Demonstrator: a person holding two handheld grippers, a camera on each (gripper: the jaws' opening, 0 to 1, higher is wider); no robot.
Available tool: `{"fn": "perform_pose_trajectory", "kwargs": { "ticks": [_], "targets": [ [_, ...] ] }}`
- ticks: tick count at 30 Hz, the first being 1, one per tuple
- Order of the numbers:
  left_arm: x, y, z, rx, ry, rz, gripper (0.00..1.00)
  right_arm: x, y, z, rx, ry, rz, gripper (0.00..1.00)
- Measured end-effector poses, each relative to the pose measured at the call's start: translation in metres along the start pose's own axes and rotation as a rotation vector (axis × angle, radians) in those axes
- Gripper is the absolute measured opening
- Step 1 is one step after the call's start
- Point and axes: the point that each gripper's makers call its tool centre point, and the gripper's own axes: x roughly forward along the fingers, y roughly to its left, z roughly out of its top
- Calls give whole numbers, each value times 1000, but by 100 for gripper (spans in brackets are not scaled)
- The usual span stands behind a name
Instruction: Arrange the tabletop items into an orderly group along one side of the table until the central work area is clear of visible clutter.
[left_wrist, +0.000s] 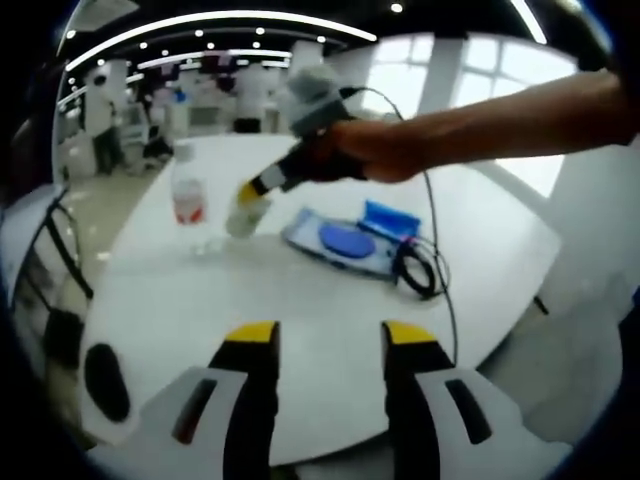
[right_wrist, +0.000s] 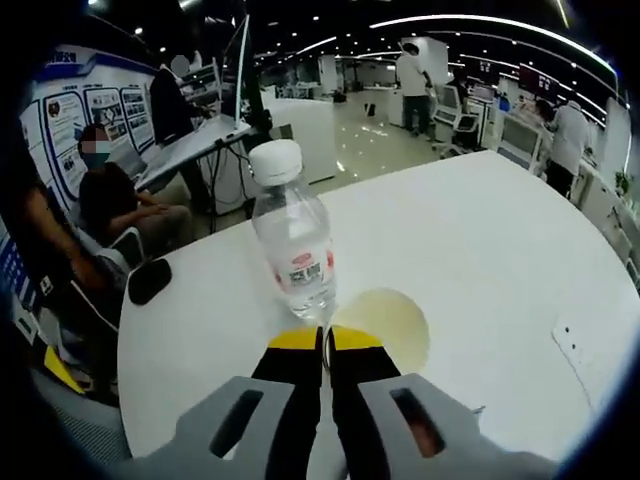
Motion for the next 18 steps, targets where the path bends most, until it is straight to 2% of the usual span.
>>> {"fn": "perform_pose_trajectory", "kwargs": {
  "ticks": [5,13,18],
  "targets": [
    [0,0,0,0,-1,-2,37,3,0,-1,-36,24,-10,2],
    [0,-2,-2,15,5,-1,36,9,6,2,-51,26,-5,2],
    [-1,0,-2,1,0,1,36,12,17,-3,-91,47,7,4]
  ]
}}
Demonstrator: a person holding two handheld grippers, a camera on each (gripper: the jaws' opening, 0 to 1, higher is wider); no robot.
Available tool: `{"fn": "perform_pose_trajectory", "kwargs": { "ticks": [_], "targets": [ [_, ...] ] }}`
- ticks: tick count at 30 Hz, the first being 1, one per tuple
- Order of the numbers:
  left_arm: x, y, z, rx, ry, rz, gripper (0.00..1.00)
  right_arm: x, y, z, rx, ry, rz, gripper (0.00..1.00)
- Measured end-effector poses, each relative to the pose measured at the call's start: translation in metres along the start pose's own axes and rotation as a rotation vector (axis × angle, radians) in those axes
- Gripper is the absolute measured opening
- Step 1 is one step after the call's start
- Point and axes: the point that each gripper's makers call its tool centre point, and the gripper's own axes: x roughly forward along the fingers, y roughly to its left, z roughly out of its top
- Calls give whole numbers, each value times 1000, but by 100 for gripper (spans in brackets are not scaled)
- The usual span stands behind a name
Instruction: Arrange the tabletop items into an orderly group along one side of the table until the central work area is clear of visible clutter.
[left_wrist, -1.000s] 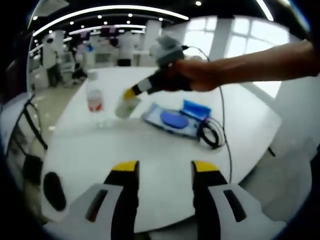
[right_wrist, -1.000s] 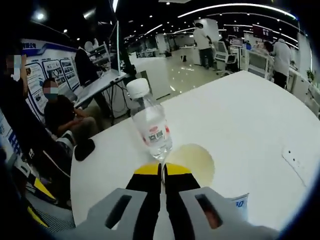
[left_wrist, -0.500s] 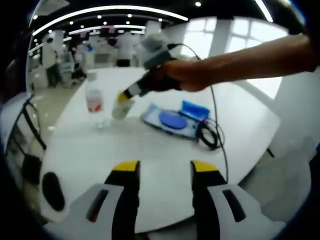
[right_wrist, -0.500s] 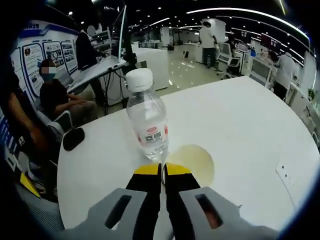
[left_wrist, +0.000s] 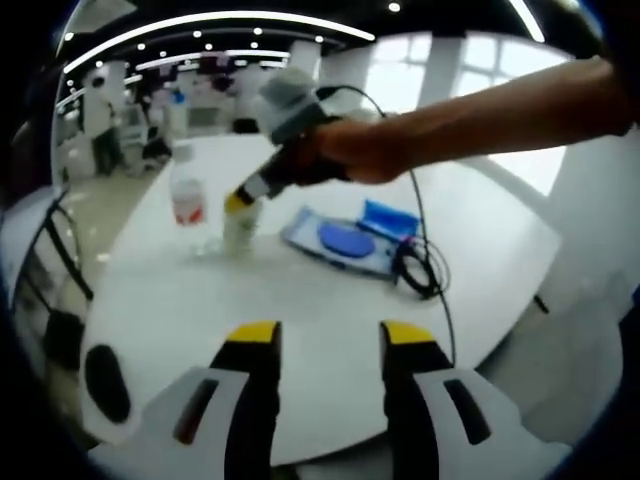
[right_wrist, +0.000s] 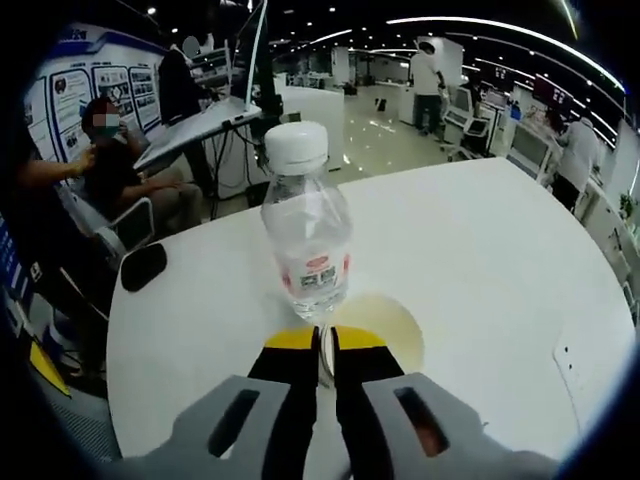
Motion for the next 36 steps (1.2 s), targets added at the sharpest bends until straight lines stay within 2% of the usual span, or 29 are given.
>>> {"fn": "perform_pose_trajectory", "kwargs": {
  "ticks": [11,14,33,36],
  "targets": [
    [1,2,0,-6,-3,-1,35,11,19,-16,-94,58,36,5],
    [1,2,0,-10,-2,-1,35,13,17,-19,-176,94,20,4],
    [5,5,-1,-10,-4,4,34,18,7,-10,-149,75,11,5],
    [6,6,-1,-9,-3,8,34,20,5,-12,-150,84,11,12]
  ]
}}
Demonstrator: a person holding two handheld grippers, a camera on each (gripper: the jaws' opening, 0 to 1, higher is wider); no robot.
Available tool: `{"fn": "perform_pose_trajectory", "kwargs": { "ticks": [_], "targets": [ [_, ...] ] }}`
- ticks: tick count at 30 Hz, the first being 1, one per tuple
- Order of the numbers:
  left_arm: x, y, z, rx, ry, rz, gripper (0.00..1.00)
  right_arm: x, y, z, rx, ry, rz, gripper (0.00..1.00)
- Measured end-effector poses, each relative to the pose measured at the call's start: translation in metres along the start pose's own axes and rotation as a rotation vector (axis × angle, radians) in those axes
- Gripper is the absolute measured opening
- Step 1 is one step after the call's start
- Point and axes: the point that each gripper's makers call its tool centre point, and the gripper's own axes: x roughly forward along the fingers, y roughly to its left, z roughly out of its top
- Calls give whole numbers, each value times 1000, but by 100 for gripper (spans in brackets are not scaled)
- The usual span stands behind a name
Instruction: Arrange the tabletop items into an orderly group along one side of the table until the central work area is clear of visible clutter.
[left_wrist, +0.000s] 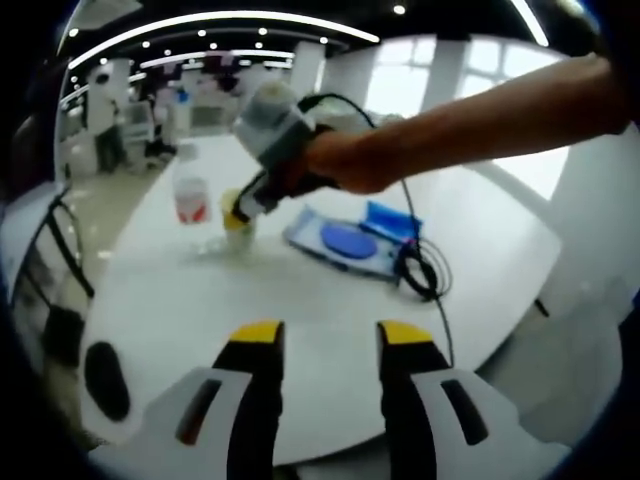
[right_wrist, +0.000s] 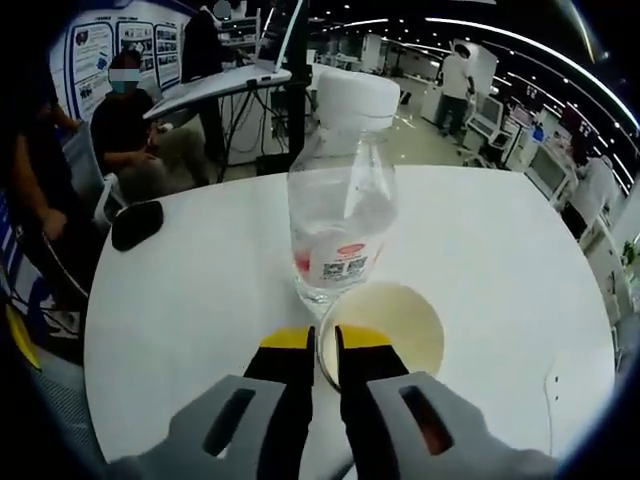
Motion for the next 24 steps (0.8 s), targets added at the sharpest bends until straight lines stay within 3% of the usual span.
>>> {"fn": "perform_pose_trajectory", "kwargs": {
  "ticks": [8,12,17,24],
  "targets": [
    [-1,-3,1,8,1,-4,33,-11,2,-3,19,-6,0,31],
    [-3,-7,2,19,5,-8,33,-20,-3,-1,6,-20,-16,32],
    [-5,-9,3,35,7,-10,34,-34,-2,9,32,-72,-11,45],
    [-6,-10,5,64,6,-7,37,-57,-5,10,67,-103,-23,52]
  ]
}}
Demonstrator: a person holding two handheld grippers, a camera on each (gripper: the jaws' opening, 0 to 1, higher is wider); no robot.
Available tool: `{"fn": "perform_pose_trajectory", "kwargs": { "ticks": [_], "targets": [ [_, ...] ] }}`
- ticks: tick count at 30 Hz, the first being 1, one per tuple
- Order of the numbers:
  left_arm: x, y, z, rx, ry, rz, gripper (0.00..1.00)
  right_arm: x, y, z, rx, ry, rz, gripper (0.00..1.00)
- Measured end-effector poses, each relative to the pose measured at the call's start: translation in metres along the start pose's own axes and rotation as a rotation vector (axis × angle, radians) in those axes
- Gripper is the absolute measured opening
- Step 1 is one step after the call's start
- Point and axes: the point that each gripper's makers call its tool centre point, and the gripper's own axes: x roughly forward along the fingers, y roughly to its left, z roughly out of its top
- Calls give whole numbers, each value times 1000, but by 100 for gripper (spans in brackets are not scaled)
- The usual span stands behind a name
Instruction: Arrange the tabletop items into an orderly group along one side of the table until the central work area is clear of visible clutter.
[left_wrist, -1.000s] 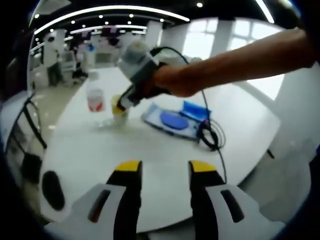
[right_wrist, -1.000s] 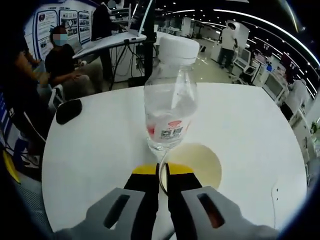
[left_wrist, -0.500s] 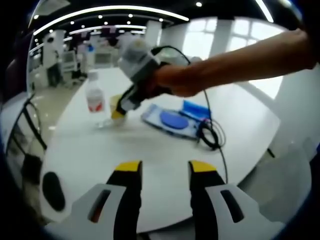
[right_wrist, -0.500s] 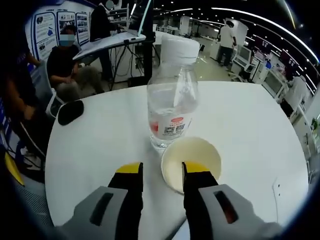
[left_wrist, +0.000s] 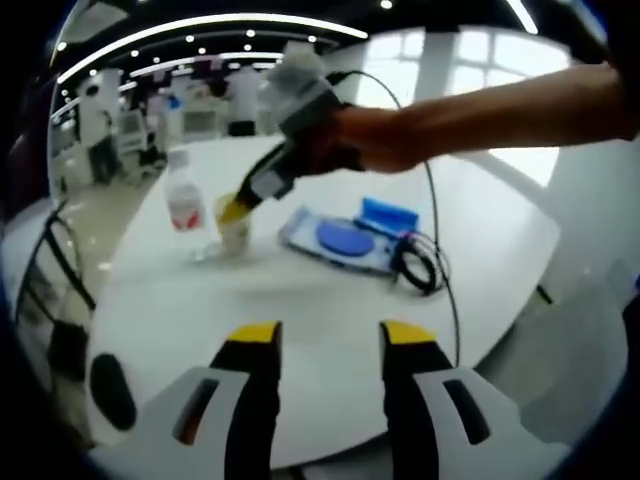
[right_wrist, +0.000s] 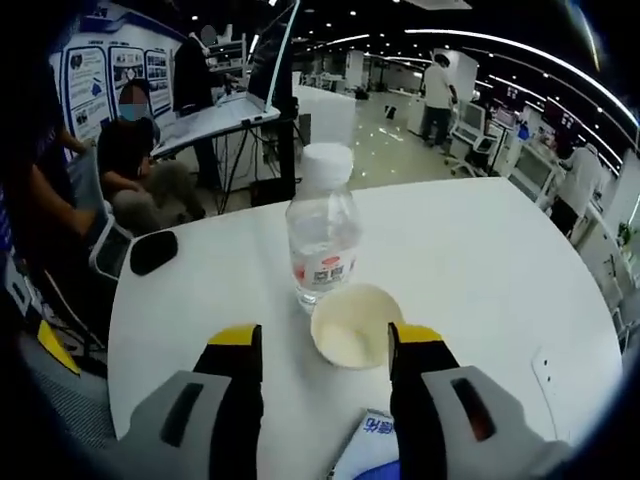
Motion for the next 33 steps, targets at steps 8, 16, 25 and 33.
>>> {"fn": "perform_pose_trajectory", "kwargs": {
  "ticks": [8,16,25,33],
  "targets": [
    [0,-1,0,26,6,2,41,-35,-4,-8,41,-34,-41,57],
    [1,-1,-1,40,10,2,45,-71,-3,-33,95,-38,-79,64],
    [2,-2,-2,58,17,2,48,-111,-2,-66,183,-52,-134,70],
    [5,-8,-4,162,43,0,50,-143,10,-103,271,-53,-186,72]
  ]
}}
